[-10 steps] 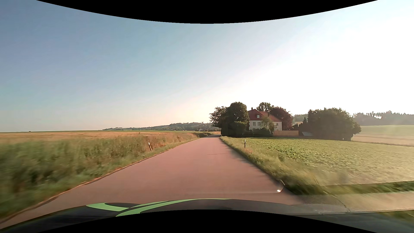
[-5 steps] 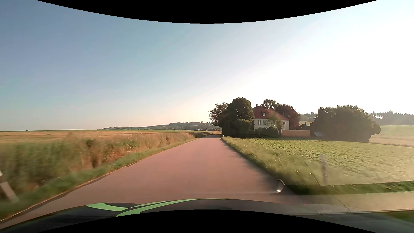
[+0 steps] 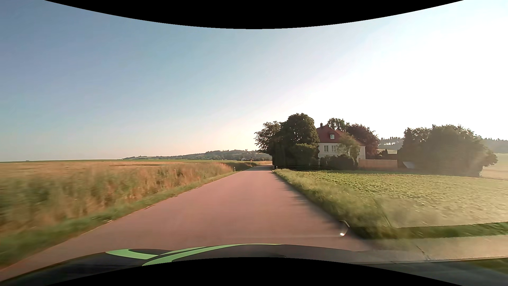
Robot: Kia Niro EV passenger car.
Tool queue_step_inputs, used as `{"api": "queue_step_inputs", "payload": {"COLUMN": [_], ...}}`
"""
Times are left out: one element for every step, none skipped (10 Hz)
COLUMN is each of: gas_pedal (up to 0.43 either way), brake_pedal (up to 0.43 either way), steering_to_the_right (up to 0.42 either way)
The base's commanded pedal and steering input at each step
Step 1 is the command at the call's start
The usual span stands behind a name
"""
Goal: Follow the waypoints while adhering to traffic rules and regulations
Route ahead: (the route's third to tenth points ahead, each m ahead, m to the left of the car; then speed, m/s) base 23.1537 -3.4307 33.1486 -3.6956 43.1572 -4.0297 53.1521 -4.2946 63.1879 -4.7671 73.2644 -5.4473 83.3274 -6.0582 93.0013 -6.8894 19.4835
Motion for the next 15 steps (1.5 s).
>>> {"api": "queue_step_inputs", "payload": {"gas_pedal": [0.11,0.11,0.11,0.11,0.11,0.11,0.11,0.11,0.11,0.11,0.11,0.11,0.11,0.11,0.11], "brake_pedal": [0.0,0.0,0.0,0.0,0.0,0.0,0.0,0.0,0.0,0.0,0.0,0.0,0.0,0.0,0.0], "steering_to_the_right": [0.003,0.003,0.003,0.004,0.003,0.004,0.003,0.003,0.003,0.003,0.003,0.003,0.003,0.003,0.003]}}
